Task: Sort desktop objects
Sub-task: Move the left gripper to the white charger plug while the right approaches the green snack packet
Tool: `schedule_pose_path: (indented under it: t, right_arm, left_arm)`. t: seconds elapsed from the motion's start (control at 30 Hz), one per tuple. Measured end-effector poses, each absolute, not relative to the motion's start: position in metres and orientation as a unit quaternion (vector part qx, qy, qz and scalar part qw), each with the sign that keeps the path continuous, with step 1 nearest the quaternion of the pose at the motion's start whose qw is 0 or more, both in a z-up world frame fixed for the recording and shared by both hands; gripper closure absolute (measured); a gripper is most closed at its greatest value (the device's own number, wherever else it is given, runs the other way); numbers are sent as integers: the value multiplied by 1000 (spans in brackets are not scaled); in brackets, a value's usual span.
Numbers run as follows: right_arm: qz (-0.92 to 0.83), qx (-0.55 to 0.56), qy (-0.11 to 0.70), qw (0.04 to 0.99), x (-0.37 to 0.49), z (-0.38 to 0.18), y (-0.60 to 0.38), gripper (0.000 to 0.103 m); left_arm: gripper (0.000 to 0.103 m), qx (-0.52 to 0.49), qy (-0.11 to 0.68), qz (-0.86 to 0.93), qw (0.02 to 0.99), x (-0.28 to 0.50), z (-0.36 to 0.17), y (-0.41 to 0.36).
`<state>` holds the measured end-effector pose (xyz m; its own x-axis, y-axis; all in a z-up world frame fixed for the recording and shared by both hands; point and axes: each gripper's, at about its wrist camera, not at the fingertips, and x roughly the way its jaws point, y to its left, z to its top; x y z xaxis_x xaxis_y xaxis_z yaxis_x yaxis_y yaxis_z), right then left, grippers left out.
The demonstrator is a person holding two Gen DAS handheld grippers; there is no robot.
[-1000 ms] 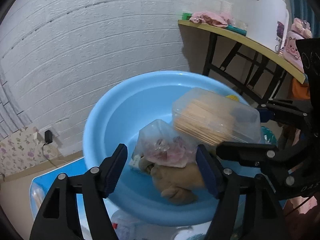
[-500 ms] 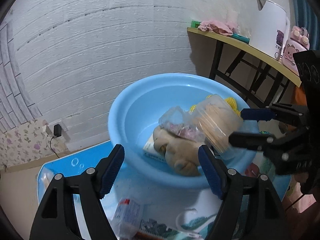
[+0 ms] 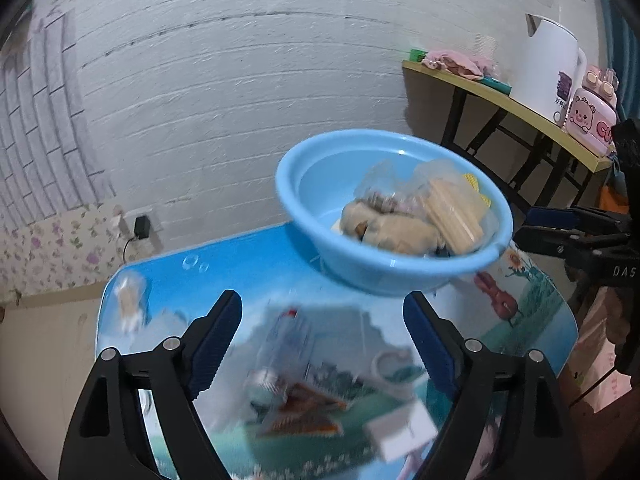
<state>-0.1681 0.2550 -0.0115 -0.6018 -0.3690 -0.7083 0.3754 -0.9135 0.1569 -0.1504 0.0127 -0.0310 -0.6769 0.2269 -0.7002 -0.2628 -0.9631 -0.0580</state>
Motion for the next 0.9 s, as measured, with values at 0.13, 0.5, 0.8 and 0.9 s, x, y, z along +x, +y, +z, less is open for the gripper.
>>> schedule_pose_path:
  t: [0.13,0.5,0.8,0.9]
  right_arm:
    - [-894,401,4,201,-156,-16,260,33]
    - [-881,427,2,203,-130,-44,260,33]
    - [-869,449,8,207,-126,-64,260,33]
    - [-867,452,6,210,-128,-66,260,33]
  left_arm:
    - [18,-388,16,914,122,-136,-39,2]
    - [12,-419,7,900,123,-106,-63,3]
    - [12,-449,22,880,154,-100,-85,33]
    - [12,-453,28,877,156,-102,-87,37]
